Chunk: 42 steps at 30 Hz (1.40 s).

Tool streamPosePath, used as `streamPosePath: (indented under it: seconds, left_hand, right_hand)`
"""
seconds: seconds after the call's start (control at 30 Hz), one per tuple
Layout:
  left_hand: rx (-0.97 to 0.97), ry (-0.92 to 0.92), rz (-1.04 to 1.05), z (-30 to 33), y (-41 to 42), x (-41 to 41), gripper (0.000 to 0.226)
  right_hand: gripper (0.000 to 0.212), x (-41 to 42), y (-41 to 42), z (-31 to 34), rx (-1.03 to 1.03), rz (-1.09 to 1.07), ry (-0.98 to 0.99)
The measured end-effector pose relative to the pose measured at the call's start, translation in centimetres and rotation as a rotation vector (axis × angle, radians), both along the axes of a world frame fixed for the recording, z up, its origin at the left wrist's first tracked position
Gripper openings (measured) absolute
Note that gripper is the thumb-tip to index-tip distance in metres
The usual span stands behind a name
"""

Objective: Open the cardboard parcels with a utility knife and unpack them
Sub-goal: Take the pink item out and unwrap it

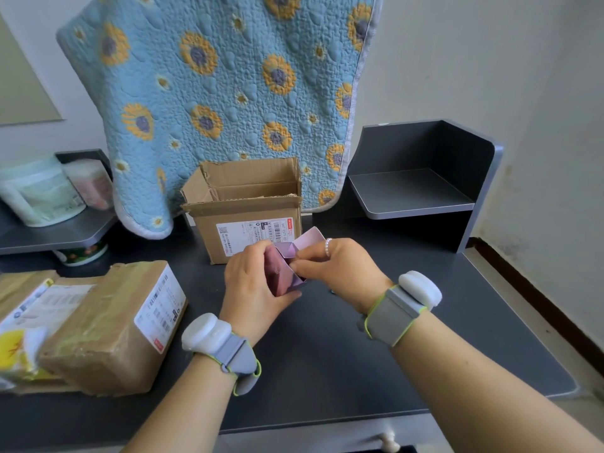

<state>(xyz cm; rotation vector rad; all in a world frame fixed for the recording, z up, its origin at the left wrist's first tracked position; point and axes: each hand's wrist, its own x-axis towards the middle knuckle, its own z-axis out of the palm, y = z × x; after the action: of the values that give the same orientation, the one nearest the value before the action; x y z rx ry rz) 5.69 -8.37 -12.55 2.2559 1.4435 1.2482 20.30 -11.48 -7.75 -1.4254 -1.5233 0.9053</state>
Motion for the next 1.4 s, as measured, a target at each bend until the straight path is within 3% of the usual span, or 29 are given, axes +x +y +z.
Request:
streamPosePath:
  seconds: [0.1, 0.33, 0.6, 0.73, 0.93, 1.07, 1.27, 1.4]
  left_hand:
    - [0.046, 0.002, 0.012, -0.2, 0.1, 0.1, 0.077]
    - [0.033, -0.16, 0.002, 0.0, 0.2, -0.1, 0.074]
    - [-0.192, -0.512, -0.158, 0.2, 0.2, -0.5, 0.076]
    - [-0.247, -0.561, -0.187, 0.1, 0.4, -0.6, 0.077]
    - [-0.212, -0.391, -0.11, -0.1, 0.1, -0.3, 0.072]
    - [-0.09, -0.213, -0.073, 0.1, -0.2, 0.0, 0.064]
    - [0.013, -0.044, -0.067, 0.9, -0.3, 0.3, 0.06]
    - [-0.064, 0.096, 0.092, 1.4, -0.3, 0.3, 0.062]
  right_hand:
    - [0.012, -0.3, -0.1, 0.2, -0.016, 0.008, -0.004]
    - [0.023, -1.0, -0.1, 0.0, -0.045, -0.083, 0.383]
    - [0.02, -1.8, -0.6, 0.4, 0.076, -0.074, 0.225]
    - [0.019, -2.1, -0.6, 0.5, 0.075, -0.099, 0.159]
    - [0.018, -2.1, -0.6, 0.8, 0.134, -0.145, -0.377]
    - [0.027, -2.1, -0.2, 0.4, 0.045, -0.156, -0.538]
    - [0.039, -2.0, 0.0, -0.6, 0.038, -0.326, -0.557]
    - [0.019, -1.4, 0.2, -1.0, 0.164, -0.374, -0.395]
